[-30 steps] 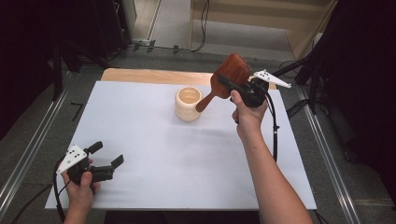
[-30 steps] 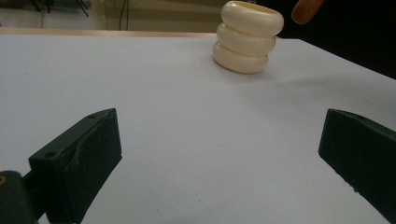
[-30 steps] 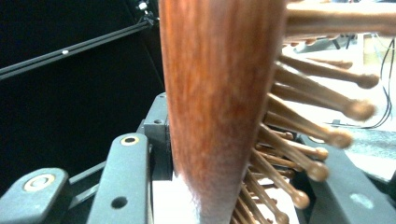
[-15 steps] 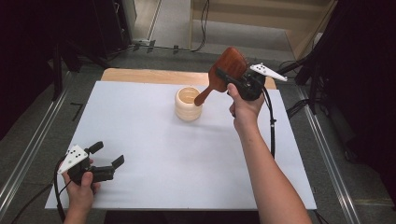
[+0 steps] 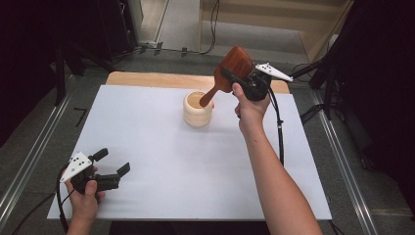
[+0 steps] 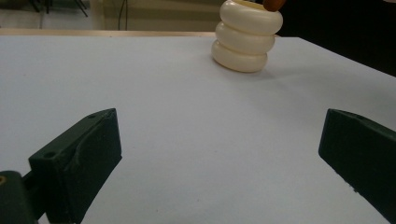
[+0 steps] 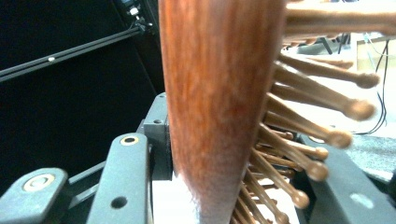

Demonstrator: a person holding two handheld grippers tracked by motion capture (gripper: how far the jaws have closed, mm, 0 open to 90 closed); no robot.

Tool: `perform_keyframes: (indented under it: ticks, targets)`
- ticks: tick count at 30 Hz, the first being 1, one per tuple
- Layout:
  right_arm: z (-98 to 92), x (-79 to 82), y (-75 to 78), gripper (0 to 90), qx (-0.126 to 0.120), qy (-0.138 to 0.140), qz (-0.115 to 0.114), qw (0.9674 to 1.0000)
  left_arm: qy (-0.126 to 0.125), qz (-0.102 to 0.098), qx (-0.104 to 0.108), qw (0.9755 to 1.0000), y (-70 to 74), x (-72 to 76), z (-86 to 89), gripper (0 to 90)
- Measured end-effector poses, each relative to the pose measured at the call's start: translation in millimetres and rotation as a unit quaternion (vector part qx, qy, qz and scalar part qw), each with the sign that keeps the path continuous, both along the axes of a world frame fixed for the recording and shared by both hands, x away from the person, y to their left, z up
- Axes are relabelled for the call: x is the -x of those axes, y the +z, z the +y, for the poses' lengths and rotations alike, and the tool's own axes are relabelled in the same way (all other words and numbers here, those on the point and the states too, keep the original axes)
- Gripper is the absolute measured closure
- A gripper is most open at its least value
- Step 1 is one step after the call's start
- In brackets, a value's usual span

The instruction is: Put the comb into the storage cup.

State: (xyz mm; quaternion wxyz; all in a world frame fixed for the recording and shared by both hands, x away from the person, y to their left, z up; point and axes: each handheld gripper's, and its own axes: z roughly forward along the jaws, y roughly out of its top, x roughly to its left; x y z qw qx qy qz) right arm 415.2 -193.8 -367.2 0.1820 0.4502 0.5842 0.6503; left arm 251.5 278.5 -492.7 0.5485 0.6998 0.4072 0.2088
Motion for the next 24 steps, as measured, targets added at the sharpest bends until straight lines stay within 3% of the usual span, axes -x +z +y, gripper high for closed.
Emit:
perform_keyframes:
  ticks: [11, 16, 24]
  targets:
    - [14.0, -4.8, -10.0, 53.6, 0.013, -0.013, -0.008, 0.9998, -0.002, -0.001, 0.002, 1.0, 0.2, -0.1, 0.0, 0.0]
    - [20.8, -8.9, -19.3, 53.6, 0.025, -0.014, 0.002, 0.9996, -0.003, -0.001, 0.002, 1.0, 0.2, -0.1, 0.1, 0.0]
    - [26.7, -14.7, -36.7, 53.5, 0.022, -0.02, 0.019, 0.9994, -0.005, 0.0, 0.003, 1.0, 0.2, -0.5, 0.5, 0.0]
